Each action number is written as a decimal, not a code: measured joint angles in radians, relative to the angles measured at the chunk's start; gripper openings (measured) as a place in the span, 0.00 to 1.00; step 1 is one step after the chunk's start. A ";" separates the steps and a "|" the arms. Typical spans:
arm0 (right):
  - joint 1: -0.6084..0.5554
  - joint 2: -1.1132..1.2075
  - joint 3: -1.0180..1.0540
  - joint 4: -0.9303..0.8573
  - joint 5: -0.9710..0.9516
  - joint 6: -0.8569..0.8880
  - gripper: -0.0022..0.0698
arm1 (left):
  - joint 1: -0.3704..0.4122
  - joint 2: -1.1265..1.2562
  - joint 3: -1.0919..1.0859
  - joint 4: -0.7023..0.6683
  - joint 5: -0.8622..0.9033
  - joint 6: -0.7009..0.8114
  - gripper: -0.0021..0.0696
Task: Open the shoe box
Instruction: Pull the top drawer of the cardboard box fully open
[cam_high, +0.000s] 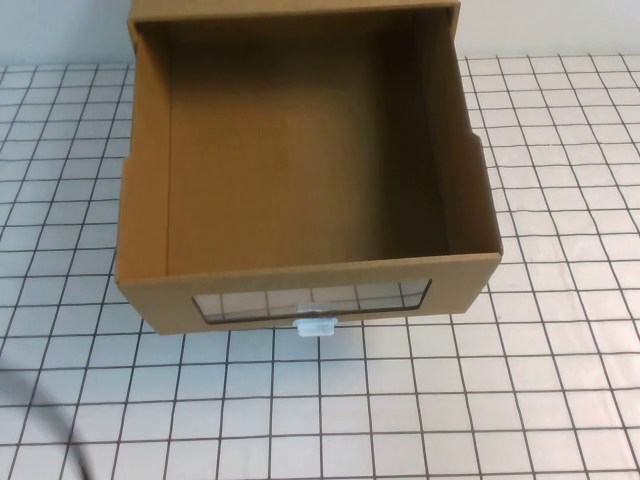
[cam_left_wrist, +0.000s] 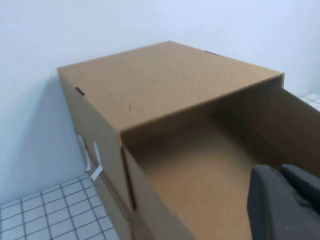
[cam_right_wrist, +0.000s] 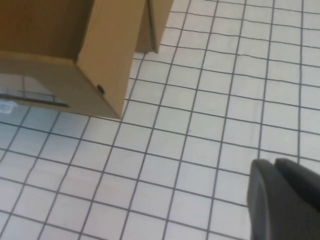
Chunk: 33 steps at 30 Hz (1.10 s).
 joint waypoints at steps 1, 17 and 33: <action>0.000 -0.036 0.034 0.014 -0.017 0.000 0.01 | 0.000 -0.070 0.065 -0.001 -0.020 0.000 0.03; -0.002 -0.447 0.354 0.089 -0.210 0.000 0.01 | 0.000 -0.567 0.634 -0.009 -0.170 -0.038 0.03; -0.005 -0.453 0.430 0.086 -0.340 0.000 0.01 | 0.000 -0.567 0.807 -0.066 -0.183 -0.057 0.03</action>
